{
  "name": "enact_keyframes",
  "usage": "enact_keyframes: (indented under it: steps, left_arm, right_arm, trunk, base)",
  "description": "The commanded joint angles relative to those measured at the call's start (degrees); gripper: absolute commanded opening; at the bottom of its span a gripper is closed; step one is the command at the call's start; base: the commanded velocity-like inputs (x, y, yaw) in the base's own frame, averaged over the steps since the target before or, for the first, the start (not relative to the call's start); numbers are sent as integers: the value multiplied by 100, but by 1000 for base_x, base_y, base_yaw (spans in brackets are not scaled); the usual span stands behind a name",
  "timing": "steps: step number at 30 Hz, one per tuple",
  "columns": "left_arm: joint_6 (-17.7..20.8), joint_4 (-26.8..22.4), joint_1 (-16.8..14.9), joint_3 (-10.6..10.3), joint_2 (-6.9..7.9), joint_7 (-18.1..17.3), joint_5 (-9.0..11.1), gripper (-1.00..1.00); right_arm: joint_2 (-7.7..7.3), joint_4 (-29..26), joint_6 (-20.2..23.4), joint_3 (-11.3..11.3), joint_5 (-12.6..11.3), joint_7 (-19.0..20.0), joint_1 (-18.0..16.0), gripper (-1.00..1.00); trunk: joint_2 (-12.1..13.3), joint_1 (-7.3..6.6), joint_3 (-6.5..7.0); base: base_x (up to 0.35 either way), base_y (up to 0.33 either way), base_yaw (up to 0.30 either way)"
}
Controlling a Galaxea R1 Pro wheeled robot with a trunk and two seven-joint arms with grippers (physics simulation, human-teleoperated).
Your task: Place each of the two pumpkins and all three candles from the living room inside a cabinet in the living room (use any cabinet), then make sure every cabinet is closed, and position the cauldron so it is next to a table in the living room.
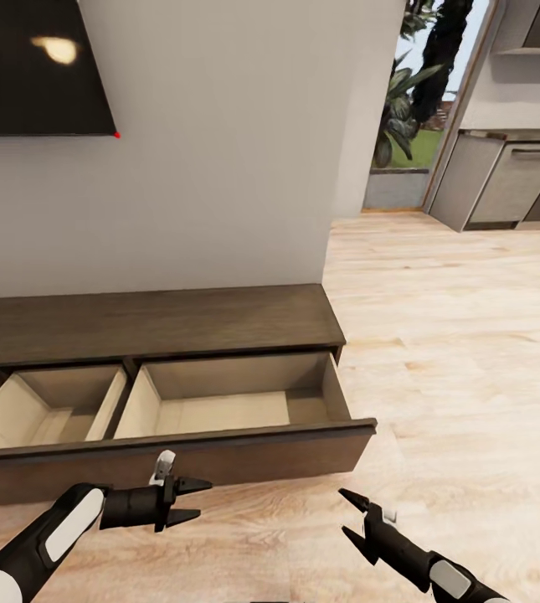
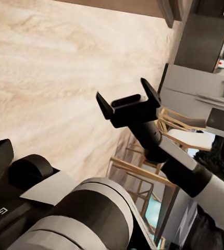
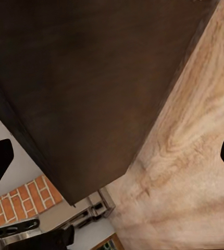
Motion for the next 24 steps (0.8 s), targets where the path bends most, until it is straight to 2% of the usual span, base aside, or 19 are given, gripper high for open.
enact_keyframes:
  steps: [1,8,14,24]
  left_arm:
    - [18,5,-5,-21,-4,-12,5,100]
    - [10,27,-5,-47,-148,27,-36,100]
    - [9,30,-5,-120,-155,29,-30,100]
    - [9,24,-5,-125,-158,29,-36,100]
  right_arm:
    - [-27,20,41,23,-32,-12,-2,100]
    - [-70,55,27,36,-25,18,-2,100]
    - [-71,52,32,32,-25,-22,-2,100]
    - [-71,60,21,32,-28,-39,-2,100]
  trunk:
    - [40,-23,14]
    - [320,-177,140]
    - [561,-309,247]
    - [962,-529,427]
  base:
    - [0,0,0]
    - [0,0,0]
    - [-135,10,0]
    - [-13,1,0]
